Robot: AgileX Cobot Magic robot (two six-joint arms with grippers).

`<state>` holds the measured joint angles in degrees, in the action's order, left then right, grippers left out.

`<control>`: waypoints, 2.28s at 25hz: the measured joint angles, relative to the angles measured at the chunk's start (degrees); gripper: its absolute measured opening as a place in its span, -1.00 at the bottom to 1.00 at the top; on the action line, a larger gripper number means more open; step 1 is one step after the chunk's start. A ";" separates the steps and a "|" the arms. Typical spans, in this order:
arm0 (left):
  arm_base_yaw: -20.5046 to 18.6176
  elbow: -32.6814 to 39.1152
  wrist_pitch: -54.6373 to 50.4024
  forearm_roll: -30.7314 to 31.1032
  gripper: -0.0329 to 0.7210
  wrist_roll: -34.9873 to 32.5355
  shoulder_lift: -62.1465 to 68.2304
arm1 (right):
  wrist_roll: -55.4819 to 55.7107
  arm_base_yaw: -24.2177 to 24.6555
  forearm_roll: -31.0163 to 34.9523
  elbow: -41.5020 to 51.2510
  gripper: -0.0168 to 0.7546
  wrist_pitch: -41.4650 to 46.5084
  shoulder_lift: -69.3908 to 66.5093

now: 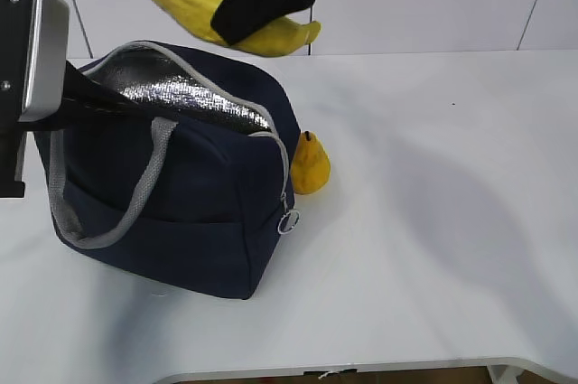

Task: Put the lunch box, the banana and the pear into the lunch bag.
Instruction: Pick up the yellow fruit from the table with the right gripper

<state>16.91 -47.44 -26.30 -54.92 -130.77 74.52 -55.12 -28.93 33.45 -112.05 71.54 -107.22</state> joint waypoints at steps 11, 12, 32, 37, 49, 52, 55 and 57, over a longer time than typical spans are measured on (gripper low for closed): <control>0.00 0.00 -0.08 0.00 -0.95 0.00 0.00 | -2.50 -4.01 -4.41 0.00 -0.13 0.00 -5.63; 0.00 0.00 -0.08 0.00 -0.95 0.00 0.00 | -2.87 -4.01 -4.28 0.00 -0.13 0.00 -6.05; 0.00 0.00 0.04 0.00 -0.94 0.00 -0.04 | 0.70 -6.43 -4.38 -0.11 -0.13 -0.83 -10.89; 0.00 0.00 0.78 0.21 -0.95 0.00 -0.13 | 1.83 -7.00 -5.33 1.79 -0.13 -1.32 -9.10; 0.00 0.00 0.78 0.53 -0.95 0.00 -0.13 | -2.87 -7.00 0.50 8.12 -0.13 -2.38 -8.61; 0.00 0.00 0.78 0.53 -0.95 0.00 -0.13 | -3.23 -7.00 1.07 8.12 -0.13 -2.38 -8.61; 0.00 0.00 0.78 0.53 -0.95 0.00 -0.13 | -3.23 -7.00 1.06 8.12 -0.13 -2.38 -8.61; 0.00 0.00 0.78 0.53 -0.95 0.00 -0.13 | -3.23 -7.00 1.06 8.12 -0.12 -2.38 -8.61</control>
<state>16.91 -47.44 -25.53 -54.39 -130.77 74.39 -58.35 -35.93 34.52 -103.92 69.16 -115.83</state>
